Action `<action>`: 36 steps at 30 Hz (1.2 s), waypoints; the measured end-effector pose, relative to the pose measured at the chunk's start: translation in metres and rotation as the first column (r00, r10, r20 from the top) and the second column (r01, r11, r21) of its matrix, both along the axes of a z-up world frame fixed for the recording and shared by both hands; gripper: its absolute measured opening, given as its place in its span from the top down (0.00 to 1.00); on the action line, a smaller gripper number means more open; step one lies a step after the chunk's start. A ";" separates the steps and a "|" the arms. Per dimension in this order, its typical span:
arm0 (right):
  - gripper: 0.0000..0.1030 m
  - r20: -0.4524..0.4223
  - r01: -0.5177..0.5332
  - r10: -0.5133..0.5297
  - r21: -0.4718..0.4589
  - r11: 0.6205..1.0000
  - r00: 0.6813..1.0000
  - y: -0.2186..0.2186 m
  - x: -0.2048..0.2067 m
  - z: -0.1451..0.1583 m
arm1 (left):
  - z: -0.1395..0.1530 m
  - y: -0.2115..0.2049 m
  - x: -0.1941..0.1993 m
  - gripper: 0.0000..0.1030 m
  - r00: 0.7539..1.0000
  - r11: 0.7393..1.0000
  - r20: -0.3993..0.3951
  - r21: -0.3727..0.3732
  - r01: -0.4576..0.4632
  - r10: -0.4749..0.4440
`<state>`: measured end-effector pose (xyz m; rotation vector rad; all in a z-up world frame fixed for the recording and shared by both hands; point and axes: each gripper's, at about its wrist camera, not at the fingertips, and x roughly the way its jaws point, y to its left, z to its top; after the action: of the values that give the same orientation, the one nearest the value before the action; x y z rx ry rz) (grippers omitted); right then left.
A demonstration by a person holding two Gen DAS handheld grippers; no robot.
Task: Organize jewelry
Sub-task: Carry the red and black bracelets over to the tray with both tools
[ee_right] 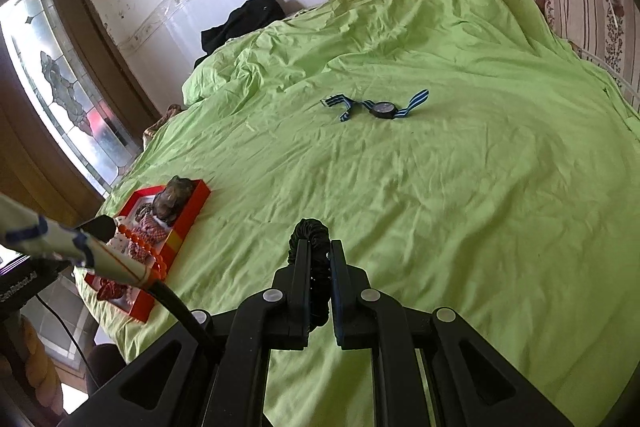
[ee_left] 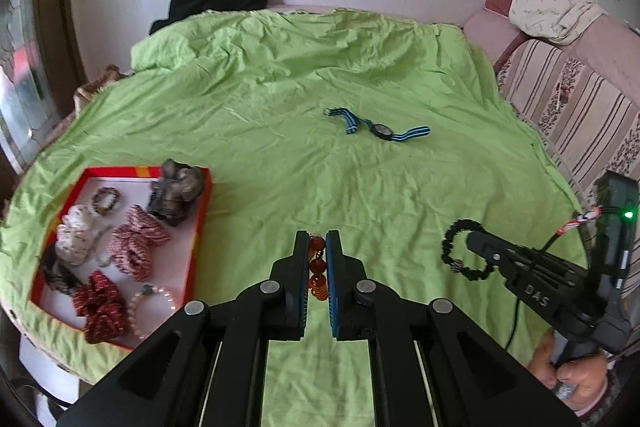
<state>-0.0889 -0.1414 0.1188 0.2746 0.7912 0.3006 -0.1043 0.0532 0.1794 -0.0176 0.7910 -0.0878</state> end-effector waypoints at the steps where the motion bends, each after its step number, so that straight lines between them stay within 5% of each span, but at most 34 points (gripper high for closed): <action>1: 0.91 0.002 -0.004 0.004 -0.004 1.000 1.000 0.001 -0.003 0.001 | 0.001 0.001 -0.002 0.93 1.000 1.000 0.005 0.009 -0.007 0.007; 17: 0.91 0.026 -0.042 0.044 -0.052 0.998 0.999 0.025 -0.029 0.017 | 0.008 0.010 -0.022 0.93 0.997 0.993 0.055 0.099 -0.063 0.058; 36: 0.91 0.033 -0.076 0.079 -0.080 0.994 0.996 0.048 -0.040 0.025 | 0.006 0.032 -0.031 0.93 0.994 0.991 0.047 0.086 -0.105 0.102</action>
<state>-0.1286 -0.0935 0.1441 0.1638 0.7776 0.3457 -0.1352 0.0857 0.1853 0.0270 0.7498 0.0451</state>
